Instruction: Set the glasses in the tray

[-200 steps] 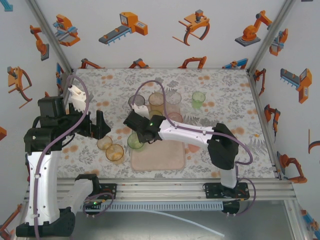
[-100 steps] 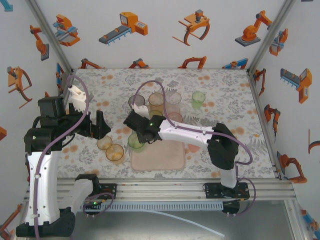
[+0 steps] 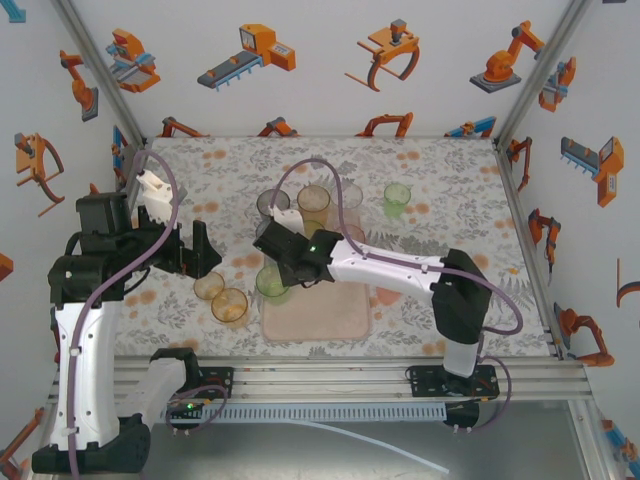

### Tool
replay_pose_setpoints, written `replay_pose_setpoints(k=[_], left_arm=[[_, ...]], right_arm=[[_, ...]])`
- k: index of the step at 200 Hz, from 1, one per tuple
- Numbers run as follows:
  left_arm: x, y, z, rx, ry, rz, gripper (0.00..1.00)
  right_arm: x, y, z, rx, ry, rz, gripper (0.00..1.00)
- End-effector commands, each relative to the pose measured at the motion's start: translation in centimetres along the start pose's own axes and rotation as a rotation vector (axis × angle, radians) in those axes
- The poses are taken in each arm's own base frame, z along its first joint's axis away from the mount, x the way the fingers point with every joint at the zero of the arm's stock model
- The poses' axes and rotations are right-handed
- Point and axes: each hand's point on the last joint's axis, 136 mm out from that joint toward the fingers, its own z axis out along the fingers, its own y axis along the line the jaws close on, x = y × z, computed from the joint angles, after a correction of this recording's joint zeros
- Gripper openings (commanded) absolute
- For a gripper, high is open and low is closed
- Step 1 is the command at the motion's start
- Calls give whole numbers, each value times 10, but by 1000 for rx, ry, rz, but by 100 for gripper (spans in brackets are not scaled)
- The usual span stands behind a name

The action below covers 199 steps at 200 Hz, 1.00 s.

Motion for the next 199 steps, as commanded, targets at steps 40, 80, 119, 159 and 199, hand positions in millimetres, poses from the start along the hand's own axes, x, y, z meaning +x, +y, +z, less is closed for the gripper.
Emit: replay_pose_setpoints(k=[40,80,119,159,199], left_arm=[[-8,-2,-6,0,-17,12,97],[-5,0,-6,-7,0,34,97],[0,-7,-6,29,19,70,97],[5,-15,-6,78,33,90,97],[8,-18,-2,107,51,84,97]], right_arm=[[-11,-1,-37,-67,-33,28,28],[-17,-22,-77,-34,-68,6,28],[-13,-77,-130,79,-122,19,31],[13,-152,-155,157,-105,161,35],[47,-224,-163,265,-84,341,39]])
